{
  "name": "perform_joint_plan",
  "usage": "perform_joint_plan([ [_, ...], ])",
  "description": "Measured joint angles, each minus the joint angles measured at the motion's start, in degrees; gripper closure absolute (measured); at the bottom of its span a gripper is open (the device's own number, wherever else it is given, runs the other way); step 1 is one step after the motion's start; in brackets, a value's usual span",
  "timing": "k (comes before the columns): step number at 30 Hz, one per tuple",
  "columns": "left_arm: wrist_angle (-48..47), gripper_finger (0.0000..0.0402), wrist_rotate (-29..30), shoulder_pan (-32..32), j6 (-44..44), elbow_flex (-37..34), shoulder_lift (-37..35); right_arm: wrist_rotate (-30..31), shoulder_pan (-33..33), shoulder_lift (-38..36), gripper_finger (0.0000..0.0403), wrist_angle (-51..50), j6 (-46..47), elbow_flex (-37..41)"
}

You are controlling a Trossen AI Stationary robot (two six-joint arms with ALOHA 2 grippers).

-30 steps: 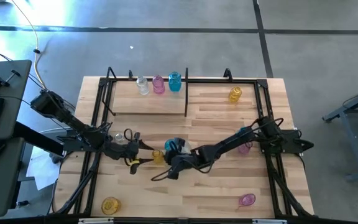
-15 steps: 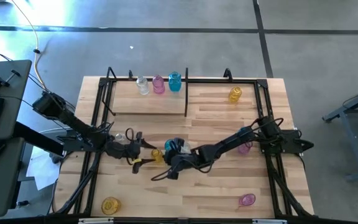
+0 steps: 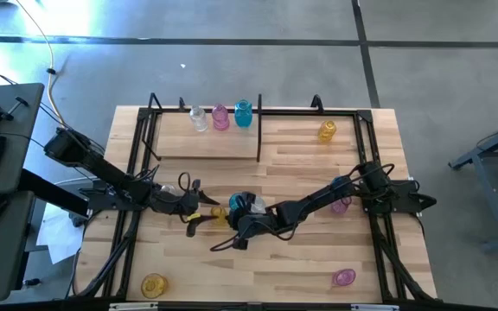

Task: Sort vases onto shelf
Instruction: Put the bottom right yellow flower vase on the shelf

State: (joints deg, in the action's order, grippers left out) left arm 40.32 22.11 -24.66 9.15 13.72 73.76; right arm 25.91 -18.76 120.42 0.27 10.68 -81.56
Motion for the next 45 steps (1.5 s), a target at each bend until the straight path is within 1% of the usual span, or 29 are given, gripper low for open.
perform_joint_plan([
  [3,-0.56,0.0220,0.00,0.23,-0.79,0.00,0.00,0.01,0.00,0.00,0.0403,0.01,0.00,0.00],
  [14,-1.27,0.0244,-0.49,0.28,-2.45,0.00,-0.04,0.00,0.00,0.00,0.0403,0.49,-0.26,0.00],
  [18,-1.27,0.0246,-0.55,0.28,-3.33,0.02,-0.04,-0.04,-0.02,0.00,0.0403,0.65,-0.42,0.00],
  [22,-1.97,0.0247,-0.48,0.28,-4.23,0.26,-0.48,-2.48,0.00,0.00,0.0403,0.72,-0.48,0.00],
  [24,-3.79,0.0248,-0.46,0.28,-5.00,1.05,-1.22,-2.62,-0.13,0.00,0.0403,0.80,-0.46,0.00],
  [26,-7.66,0.0248,-0.33,0.28,-6.12,2.86,-2.85,-2.61,-0.35,0.00,0.0403,0.81,-0.58,0.00],
  [31,-21.39,0.0249,3.50,0.28,-6.72,8.30,-8.63,-2.48,-0.97,0.00,0.0403,0.85,-0.68,0.00],
  [34,-27.91,0.0249,5.27,0.28,-6.51,11.55,-13.12,-2.43,-1.16,0.00,0.0403,0.85,-0.68,0.00],
  [38,-37.97,0.0249,9.10,0.28,-5.71,15.32,-19.94,-2.40,-1.18,0.00,0.0403,0.85,-0.68,0.00],
  [42,-47.87,0.0250,15.85,0.28,-3.51,19.71,-26.88,-2.38,-1.17,0.00,0.0403,0.85,-0.68,0.00],
  [45,-55.78,0.0250,23.56,0.31,-1.08,22.33,-31.02,-2.36,-1.16,0.00,0.0403,0.85,-0.68,0.00],
])
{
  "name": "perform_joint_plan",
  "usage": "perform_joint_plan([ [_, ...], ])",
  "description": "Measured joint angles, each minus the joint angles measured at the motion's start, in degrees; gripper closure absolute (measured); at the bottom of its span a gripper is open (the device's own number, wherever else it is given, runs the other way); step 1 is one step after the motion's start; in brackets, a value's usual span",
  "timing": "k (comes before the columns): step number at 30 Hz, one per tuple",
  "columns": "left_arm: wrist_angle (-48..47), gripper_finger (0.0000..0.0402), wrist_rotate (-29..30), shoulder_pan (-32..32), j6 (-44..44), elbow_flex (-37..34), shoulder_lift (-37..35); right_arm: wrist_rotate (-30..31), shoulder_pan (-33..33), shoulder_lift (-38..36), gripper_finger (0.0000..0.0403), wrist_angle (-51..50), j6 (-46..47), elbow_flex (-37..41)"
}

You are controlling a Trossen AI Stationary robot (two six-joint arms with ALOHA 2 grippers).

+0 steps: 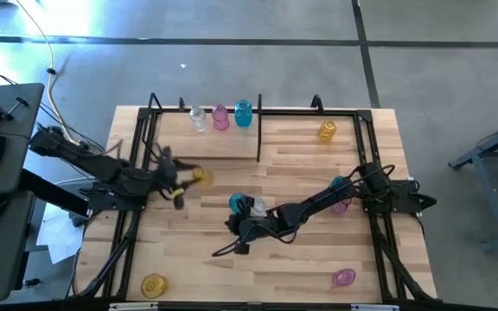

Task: Sort vases onto shelf
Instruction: Put the bottom right yellow flower vase on the shelf

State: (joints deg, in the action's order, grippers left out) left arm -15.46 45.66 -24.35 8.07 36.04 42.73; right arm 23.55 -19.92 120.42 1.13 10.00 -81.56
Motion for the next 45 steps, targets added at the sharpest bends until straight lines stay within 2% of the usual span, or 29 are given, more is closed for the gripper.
perform_joint_plan([
  [3,-6.15,0.0250,7.45,1.00,3.37,1.94,-3.09,0.01,0.00,0.00,0.0403,0.04,0.00,0.00],
  [6,-10.57,0.0250,11.75,3.82,6.44,2.09,-5.25,0.02,0.00,-0.02,0.0403,0.39,0.00,0.00],
  [14,-18.31,0.0250,13.48,18.14,12.47,2.06,-7.21,0.15,0.00,-0.02,0.0403,0.42,0.00,0.00],
  [20,-15.75,0.0250,9.08,28.32,12.02,-1.20,-7.17,0.15,0.00,-0.02,0.0403,0.42,0.00,0.00],
  [26,-6.28,0.0250,0.82,37.23,8.42,-6.67,-7.16,0.15,0.00,-0.02,0.0403,0.42,0.00,0.00],
  [31,-0.87,0.0250,-3.49,43.35,6.79,-10.19,-6.97,0.13,0.00,-0.02,0.0403,0.42,-0.02,0.00],
  [45,8.13,0.0250,-8.35,49.68,4.48,-16.97,-6.79,0.09,0.00,-0.02,0.0403,0.42,-0.02,0.00],
])
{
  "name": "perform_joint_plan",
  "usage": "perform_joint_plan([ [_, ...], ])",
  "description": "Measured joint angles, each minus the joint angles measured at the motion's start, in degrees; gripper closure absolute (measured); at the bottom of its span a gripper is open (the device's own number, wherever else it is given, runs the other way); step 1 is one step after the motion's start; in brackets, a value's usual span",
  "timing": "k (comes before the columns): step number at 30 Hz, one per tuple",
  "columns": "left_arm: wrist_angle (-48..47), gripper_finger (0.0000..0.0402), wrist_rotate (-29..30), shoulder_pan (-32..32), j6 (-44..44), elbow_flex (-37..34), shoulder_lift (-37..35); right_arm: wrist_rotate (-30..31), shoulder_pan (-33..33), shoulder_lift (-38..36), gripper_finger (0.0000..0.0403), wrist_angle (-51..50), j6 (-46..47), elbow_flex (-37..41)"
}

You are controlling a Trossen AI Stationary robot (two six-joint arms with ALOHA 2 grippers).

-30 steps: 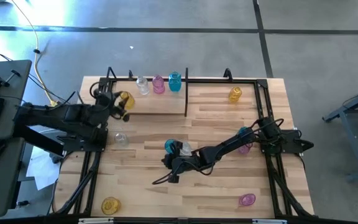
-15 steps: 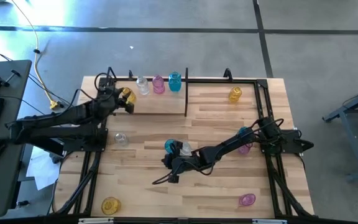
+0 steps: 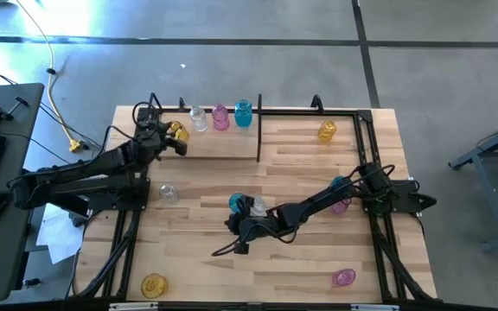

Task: Sort vases onto shelf
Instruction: Put the bottom right yellow flower vase on the shelf

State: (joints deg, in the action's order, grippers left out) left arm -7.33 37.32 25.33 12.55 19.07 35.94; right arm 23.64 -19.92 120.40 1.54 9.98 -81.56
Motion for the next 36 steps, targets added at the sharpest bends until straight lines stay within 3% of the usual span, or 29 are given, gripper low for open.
perform_joint_plan([
  [12,-0.51,0.0249,-3.22,0.65,-2.62,0.41,0.05,-0.02,0.00,0.00,0.0403,0.00,0.00,0.00],
  [23,-0.36,0.0250,-15.07,0.63,-10.50,1.84,0.72,-0.02,0.00,0.00,0.0403,0.00,0.00,0.00],
  [29,1.78,0.0251,-15.05,0.65,-11.16,1.84,4.34,-0.02,0.00,0.00,0.0403,0.00,0.00,0.00],
  [36,4.17,0.0251,-9.29,0.65,-11.15,1.84,9.08,-0.02,0.00,0.00,0.0403,0.00,0.00,0.00],
])
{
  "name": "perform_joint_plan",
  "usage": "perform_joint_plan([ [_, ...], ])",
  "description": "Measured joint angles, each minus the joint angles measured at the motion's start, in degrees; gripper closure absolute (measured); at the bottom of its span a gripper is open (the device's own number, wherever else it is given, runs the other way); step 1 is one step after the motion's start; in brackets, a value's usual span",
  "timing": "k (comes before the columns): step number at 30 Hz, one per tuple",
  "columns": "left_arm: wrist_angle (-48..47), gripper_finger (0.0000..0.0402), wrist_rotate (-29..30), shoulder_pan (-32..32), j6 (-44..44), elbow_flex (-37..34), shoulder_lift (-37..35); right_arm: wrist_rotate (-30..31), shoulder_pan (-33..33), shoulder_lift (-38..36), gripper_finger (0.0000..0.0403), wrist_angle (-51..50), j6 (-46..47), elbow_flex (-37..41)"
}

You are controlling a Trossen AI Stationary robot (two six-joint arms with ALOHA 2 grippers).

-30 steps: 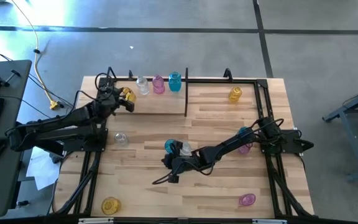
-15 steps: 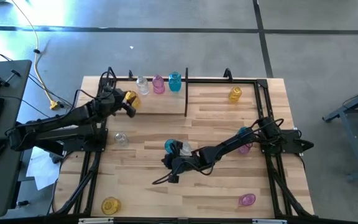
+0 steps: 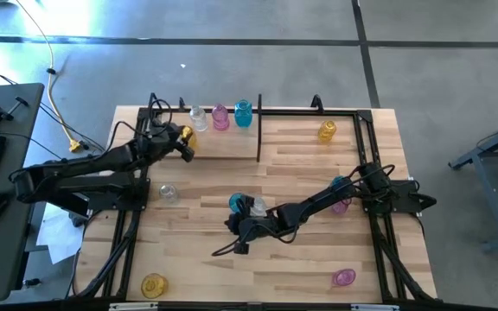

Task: Sort vases onto shelf
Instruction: Put the bottom right yellow flower vase on the shelf

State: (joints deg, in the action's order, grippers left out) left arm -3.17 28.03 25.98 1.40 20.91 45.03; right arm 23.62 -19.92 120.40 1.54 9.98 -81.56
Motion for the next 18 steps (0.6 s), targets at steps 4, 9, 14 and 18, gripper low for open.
perform_joint_plan([
  [4,0.43,0.0249,1.54,0.00,0.35,0.00,1.12,0.00,0.00,0.00,0.0403,0.00,-0.02,0.00],
  [9,0.45,0.0234,2.79,-0.02,0.47,0.02,1.17,0.00,0.00,0.00,0.0403,-0.02,-0.04,0.00],
  [14,0.56,0.0219,4.42,0.00,0.47,0.02,1.14,0.00,0.00,0.00,0.0403,-0.02,-0.02,0.00],
  [18,0.57,0.0215,4.46,0.00,0.47,0.04,1.13,0.00,0.00,-0.01,0.0403,-0.02,-0.02,0.00],
])
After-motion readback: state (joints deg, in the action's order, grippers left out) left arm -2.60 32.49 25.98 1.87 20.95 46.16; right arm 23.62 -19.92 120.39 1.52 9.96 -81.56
